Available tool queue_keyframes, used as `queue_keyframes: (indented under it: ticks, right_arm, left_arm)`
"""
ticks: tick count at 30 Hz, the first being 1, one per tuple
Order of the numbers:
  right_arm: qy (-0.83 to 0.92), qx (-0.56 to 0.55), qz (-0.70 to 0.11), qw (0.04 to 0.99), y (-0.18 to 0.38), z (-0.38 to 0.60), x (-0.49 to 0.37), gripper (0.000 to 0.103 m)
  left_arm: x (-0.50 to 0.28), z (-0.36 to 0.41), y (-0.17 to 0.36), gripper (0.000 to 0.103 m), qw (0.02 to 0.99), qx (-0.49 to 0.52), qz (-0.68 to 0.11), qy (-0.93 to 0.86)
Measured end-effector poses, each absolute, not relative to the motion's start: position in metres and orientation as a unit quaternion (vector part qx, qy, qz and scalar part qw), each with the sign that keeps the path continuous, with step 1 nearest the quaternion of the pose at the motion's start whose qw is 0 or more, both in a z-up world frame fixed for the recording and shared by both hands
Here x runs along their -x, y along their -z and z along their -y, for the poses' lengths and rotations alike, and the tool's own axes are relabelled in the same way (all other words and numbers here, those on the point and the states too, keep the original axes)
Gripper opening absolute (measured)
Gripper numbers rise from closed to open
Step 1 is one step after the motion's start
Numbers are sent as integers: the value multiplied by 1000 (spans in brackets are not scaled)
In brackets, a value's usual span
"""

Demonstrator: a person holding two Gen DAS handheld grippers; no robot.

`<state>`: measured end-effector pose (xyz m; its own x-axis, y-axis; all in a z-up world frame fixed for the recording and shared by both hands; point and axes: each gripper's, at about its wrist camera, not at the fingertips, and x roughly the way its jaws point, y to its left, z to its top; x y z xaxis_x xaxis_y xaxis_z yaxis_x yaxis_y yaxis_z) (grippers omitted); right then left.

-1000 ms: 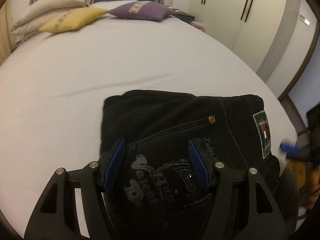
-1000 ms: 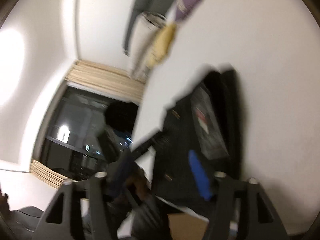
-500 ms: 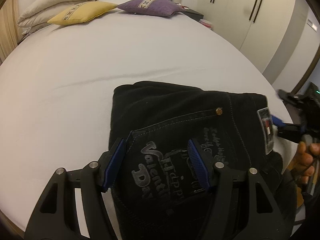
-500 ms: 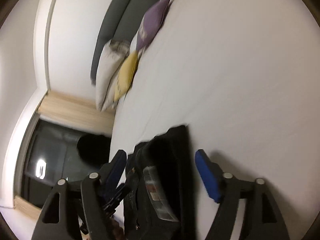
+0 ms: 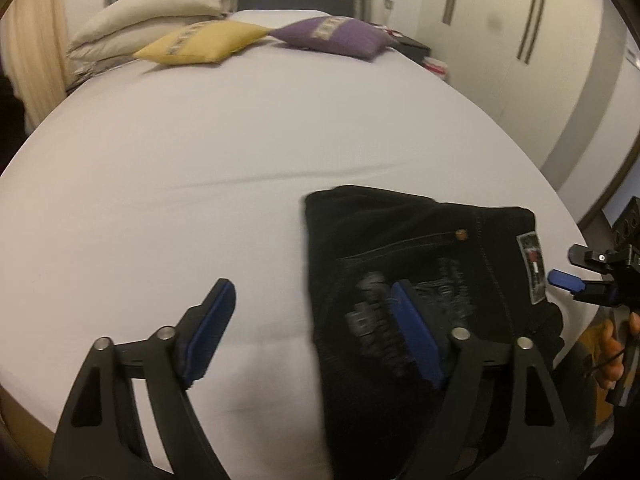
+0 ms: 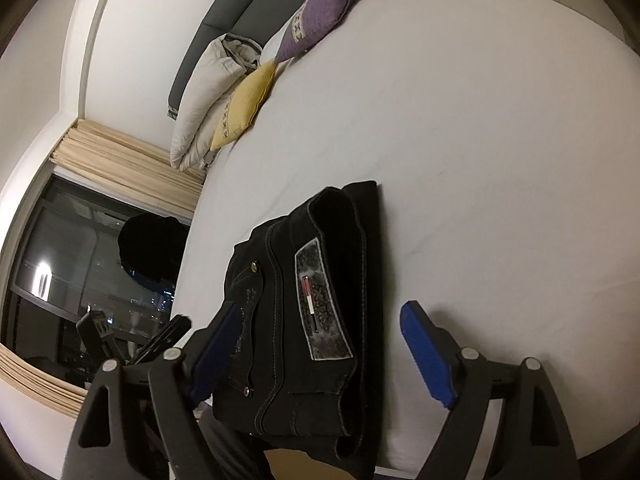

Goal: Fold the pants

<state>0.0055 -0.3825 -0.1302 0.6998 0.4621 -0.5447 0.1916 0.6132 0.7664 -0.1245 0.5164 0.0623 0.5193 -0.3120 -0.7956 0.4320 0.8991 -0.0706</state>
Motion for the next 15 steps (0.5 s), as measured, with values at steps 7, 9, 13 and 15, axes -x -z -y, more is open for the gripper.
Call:
queue_keyframes:
  ticks: [7,9,13,15]
  right_arm:
    - [-71,-396,-393,827,122,378,-11,99]
    - [-70,-375,-403,832,120,376,-13,99]
    - [-78,-359,-414,833,121,374,-17,99]
    - [-80,-363,-424,826,128,376,-21,99]
  left_arm:
    - [108,-550,-39,102,851,-36,-485,199]
    - [105,-547,-31,103,843,-38,-495,206]
    - [104,-532,-23,103,828,-37,-503,244]
    - [99,-527,-17,103,823,-34,-509,248]
